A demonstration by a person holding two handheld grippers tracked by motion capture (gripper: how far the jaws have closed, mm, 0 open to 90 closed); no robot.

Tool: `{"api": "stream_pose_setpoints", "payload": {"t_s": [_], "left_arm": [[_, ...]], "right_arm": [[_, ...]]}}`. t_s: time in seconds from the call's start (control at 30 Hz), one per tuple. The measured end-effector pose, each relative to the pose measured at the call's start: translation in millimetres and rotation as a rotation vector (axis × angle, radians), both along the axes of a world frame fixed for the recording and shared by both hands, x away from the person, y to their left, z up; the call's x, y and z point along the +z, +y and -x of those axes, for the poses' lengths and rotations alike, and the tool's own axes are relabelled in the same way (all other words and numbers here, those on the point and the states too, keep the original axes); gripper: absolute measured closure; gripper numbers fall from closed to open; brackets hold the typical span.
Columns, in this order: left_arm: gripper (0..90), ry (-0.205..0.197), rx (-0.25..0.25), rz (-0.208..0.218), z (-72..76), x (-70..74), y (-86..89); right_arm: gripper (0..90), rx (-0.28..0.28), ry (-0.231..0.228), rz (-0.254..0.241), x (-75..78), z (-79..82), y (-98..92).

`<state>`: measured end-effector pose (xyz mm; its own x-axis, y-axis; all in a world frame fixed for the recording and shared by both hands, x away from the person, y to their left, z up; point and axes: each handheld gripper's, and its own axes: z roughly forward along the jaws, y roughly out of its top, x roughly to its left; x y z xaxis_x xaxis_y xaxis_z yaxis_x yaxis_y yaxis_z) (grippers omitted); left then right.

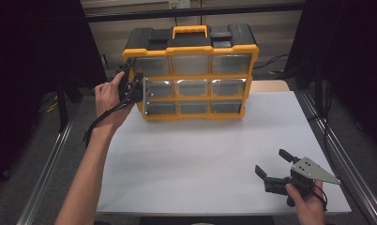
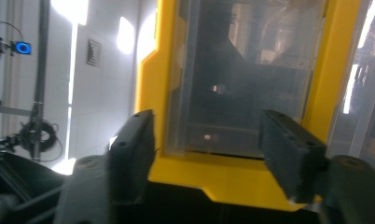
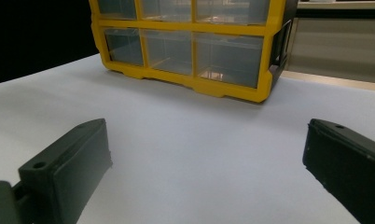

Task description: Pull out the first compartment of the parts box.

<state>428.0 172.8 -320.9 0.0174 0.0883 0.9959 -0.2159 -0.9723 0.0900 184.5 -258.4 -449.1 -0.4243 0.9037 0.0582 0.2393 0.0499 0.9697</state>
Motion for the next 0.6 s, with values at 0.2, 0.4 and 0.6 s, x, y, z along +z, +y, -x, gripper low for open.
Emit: {"api": "stream_pose_setpoints", "payload": {"t_s": [0.2,0.4,0.6], "left_arm": [[45.0,-0.013,0.012,-0.009,-3.7,1.1,-3.7],[49.6,-0.014,0.018,-0.018,-7.4,-0.5,-5.3],[65.1,-0.04,0.017,-0.021,-6.8,3.6,-4.8]], "right_arm": [[0.4,0.002,0.0,0.0,0.3,0.9,-0.3],[0.4,0.007,0.0,0.002,0.2,0.6,-0.5],[0.3,0.008,0.002,-0.003,0.2,0.7,0.3]]}}
